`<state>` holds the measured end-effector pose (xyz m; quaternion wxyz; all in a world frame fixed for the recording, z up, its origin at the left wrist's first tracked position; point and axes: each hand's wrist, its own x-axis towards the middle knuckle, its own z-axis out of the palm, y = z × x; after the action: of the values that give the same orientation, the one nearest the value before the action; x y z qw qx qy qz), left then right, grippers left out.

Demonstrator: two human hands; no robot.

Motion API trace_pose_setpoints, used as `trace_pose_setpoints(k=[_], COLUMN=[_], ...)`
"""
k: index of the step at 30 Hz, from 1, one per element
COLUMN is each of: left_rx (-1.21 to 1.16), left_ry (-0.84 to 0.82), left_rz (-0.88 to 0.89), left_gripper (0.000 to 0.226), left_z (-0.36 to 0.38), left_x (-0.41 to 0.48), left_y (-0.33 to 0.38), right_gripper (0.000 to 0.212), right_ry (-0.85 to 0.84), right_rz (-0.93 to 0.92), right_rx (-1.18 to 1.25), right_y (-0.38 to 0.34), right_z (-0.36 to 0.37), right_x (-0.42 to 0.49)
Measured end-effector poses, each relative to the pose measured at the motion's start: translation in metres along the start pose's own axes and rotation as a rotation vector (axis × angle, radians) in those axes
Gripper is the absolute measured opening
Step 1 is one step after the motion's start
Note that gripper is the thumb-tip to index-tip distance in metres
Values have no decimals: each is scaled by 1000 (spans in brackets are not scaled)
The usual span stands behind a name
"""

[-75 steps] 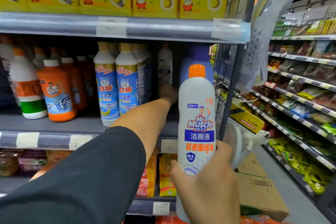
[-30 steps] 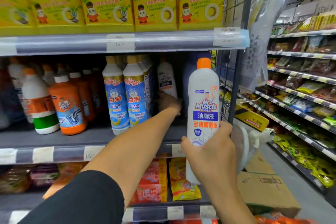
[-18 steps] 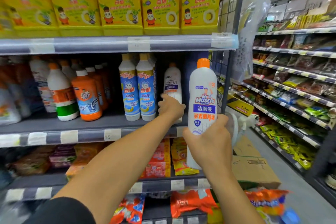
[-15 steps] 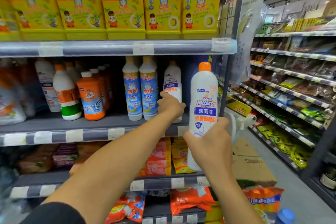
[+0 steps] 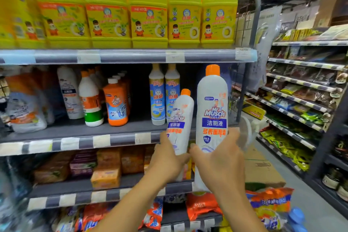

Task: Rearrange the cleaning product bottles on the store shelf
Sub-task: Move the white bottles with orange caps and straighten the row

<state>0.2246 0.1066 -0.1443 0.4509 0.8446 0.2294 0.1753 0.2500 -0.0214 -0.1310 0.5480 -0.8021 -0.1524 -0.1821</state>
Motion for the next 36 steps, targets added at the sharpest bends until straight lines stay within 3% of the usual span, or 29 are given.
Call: trace_pose_setpoints(k=[5,10,16,24,36], left_rx=[-123,-92,-93,-181,-207], left_ry=[220,423,577,705,655], left_rz=[31,53,143,115,82], left_gripper=[82,93,91,92,96], left_z=[-81,-183,-268,-321,-339], left_x=[-45,-63,-68,-59,-53], left_y=[-71,-126,-167,-207,-243], right_gripper=[65,63,60,62,61], right_ry=[-53,-117,-201,-280,-316], right_rz=[-13,-15,-56,-62,-67], right_rx=[80,130,203,217,212], right_y=[-52,-113,-160,-167,-200], right_z=[72,149,221,268,379], right_x=[-50,-100,-137,-157,-108])
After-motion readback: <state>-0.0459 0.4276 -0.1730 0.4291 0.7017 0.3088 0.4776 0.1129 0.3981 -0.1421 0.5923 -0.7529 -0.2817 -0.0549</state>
